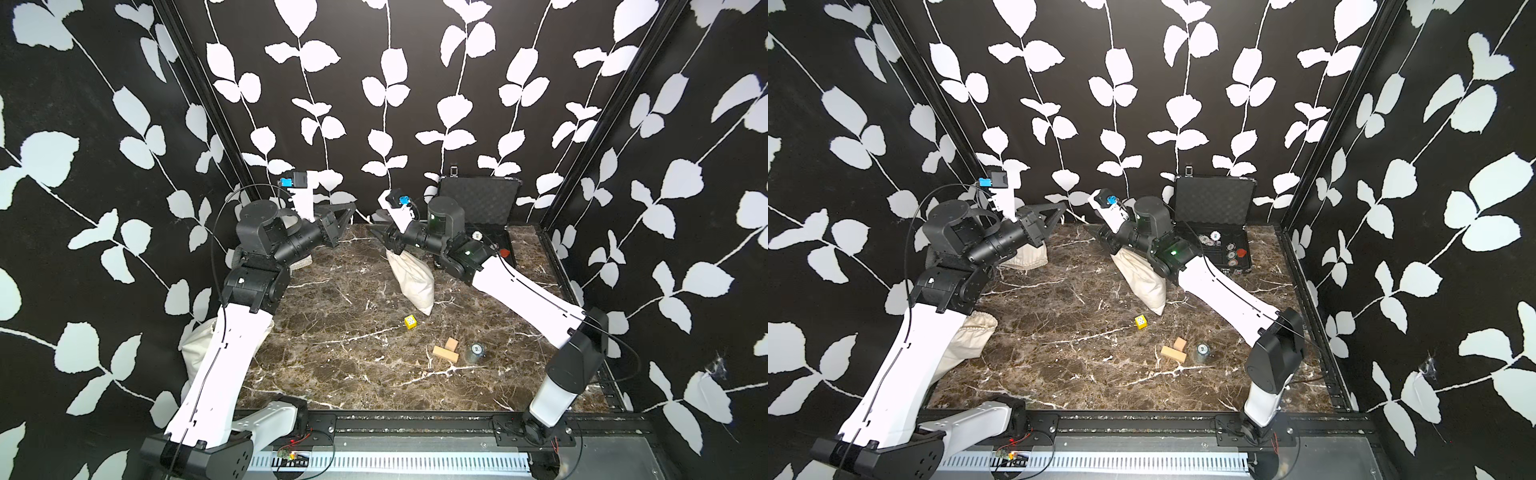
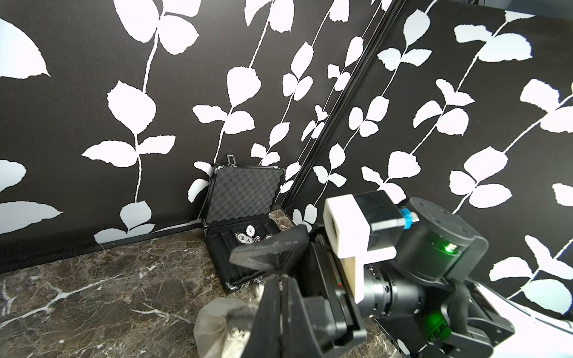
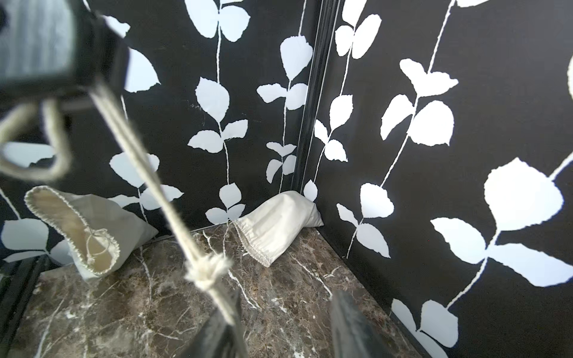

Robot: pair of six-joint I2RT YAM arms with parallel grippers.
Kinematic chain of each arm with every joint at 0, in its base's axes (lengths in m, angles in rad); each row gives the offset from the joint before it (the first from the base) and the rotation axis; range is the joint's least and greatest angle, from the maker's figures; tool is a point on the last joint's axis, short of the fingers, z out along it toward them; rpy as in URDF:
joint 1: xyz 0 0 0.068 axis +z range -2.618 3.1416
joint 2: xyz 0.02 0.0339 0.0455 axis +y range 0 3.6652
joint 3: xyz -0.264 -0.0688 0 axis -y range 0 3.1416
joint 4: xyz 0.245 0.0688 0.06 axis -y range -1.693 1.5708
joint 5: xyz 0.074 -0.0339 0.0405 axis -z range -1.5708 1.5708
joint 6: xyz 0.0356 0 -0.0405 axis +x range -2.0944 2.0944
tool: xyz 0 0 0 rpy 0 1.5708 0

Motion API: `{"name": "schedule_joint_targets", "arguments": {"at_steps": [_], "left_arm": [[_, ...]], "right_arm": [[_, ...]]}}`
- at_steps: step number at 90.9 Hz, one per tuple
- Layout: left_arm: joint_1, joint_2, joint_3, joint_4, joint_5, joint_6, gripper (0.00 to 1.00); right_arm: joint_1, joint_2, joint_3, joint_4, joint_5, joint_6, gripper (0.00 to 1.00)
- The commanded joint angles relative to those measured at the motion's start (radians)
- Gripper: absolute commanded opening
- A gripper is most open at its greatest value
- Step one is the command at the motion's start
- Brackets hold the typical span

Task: Close the soil bag
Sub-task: Frap the soil bag at the center of the board.

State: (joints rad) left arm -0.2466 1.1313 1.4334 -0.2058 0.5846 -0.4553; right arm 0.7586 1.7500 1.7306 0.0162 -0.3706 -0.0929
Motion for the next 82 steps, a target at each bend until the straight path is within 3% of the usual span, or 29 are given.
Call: {"name": "schedule_joint_targets", "arguments": {"at_steps": [1, 14, 19, 23, 36, 48, 66, 82], "left_arm": [[-0.011, -0.02, 0.01, 0.051, 0.045, 0.007, 0.0], [-0.049, -0.018, 0.007, 0.018, 0.049, 0.064, 0.0], [-0.065, -0.029, -0.017, 0.003, 0.029, 0.115, 0.0], [-0.08, -0.048, -0.056, -0.006, -0.061, 0.163, 0.01], [-0.089, -0.123, -0.273, 0.121, -0.214, 0.254, 0.42], [-0.1, -0.163, -0.494, 0.314, -0.306, 0.318, 0.61], [-0.213, -0.059, -0.665, 0.549, -0.422, 0.458, 0.7], [-0.309, 0.071, -0.665, 0.816, -0.443, 0.433, 0.71]], "right_arm": [[0.005, 0.01, 0.053, -0.028, -0.045, 0.022, 0.31], [0.005, -0.016, 0.071, -0.042, -0.011, 0.018, 0.0], [0.004, -0.034, 0.068, -0.043, 0.018, 0.02, 0.0], [0.003, -0.053, 0.064, -0.046, 0.039, 0.024, 0.0], [0.0, -0.105, 0.034, -0.064, 0.146, 0.032, 0.0], [-0.012, -0.141, -0.018, -0.059, 0.227, 0.074, 0.0], [-0.016, -0.213, -0.078, -0.035, 0.292, 0.102, 0.0], [-0.016, -0.227, -0.1, -0.037, 0.314, 0.115, 0.0]]}}
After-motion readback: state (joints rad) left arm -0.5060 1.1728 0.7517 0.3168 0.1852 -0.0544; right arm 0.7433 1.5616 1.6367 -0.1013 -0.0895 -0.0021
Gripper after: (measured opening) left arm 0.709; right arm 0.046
